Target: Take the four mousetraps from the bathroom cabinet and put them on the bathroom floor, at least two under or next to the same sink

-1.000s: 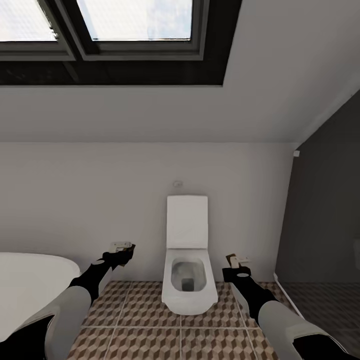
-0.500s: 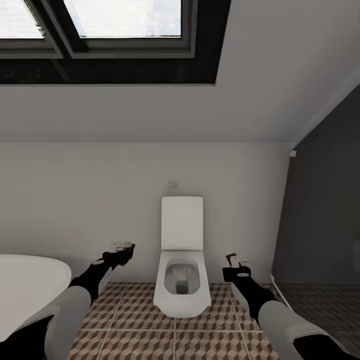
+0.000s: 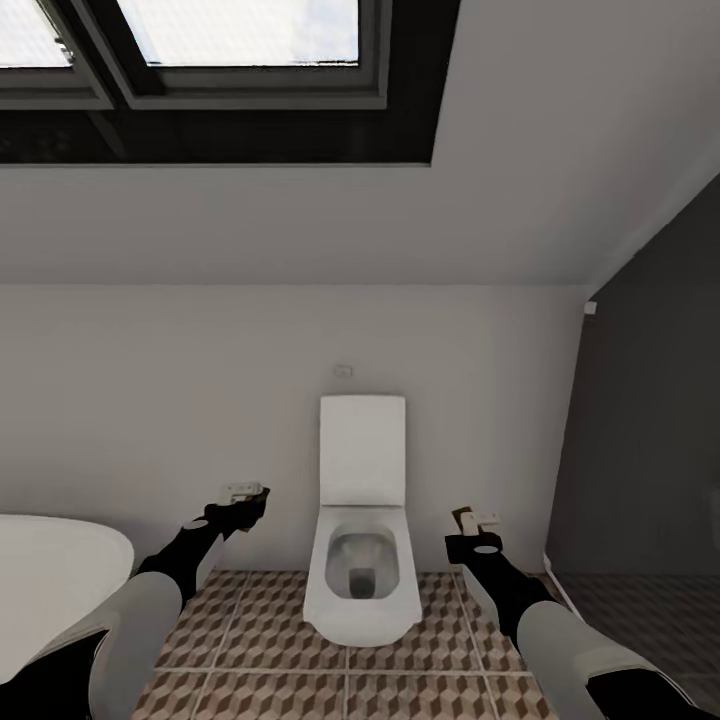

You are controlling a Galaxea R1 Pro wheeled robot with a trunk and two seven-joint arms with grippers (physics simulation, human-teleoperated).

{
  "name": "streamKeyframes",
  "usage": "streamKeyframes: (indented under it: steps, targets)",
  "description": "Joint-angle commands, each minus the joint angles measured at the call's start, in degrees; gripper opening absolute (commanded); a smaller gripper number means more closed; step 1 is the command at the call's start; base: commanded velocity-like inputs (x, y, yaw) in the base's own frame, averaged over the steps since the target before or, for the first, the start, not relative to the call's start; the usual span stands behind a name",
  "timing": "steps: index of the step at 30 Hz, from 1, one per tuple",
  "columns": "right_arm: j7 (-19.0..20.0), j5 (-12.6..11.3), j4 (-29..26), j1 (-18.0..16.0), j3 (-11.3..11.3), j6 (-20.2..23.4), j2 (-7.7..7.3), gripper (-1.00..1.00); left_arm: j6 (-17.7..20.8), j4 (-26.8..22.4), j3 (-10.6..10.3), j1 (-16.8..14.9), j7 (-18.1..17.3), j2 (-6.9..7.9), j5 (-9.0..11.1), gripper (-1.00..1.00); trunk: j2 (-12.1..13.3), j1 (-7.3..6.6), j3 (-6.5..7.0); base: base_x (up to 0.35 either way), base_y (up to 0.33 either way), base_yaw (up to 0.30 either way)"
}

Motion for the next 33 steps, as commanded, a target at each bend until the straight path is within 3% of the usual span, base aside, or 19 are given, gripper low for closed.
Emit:
streamKeyframes:
  steps: [1, 14, 23, 33]
  targets:
    - [-0.22, -0.19, -0.11, -0.03, 0.46, 0.43, -0.02, -1.0, 0.27, -0.08, 0.54, -0.04, -0.4, -0.03, -0.53, -1.0, -0.03, 0.02, -0.07, 0.29, -0.001, 0.0]
    - [-0.26, -0.19, -0.08, -0.03, 0.47, 0.43, -0.07, -1.0, 0.46, -0.08, 0.47, -0.04, -0.42, -0.01, -0.67, -1.0, -0.03, 0.02, -0.07, 0.305, 0.0, 0.0]
    - [-0.46, -0.44, 0.67, -0.03, 0.46, -0.61, -0.21, -1.0, 0.21, 1.65, 0.37, -0.05, -0.4, -0.06, -0.78, -1.0, -0.03, 0.02, -0.07, 0.065, 0.0, 0.0]
    - [-0.41, -0.34, 9.96, -0.03, 0.59, -8.99, -0.26, -1.0, -0.79, 10.72, 0.2, -0.05, -0.4, 0.96, -0.96, -1.0, -0.03, 0.02, -0.07, 0.004, 0.0, 0.0]
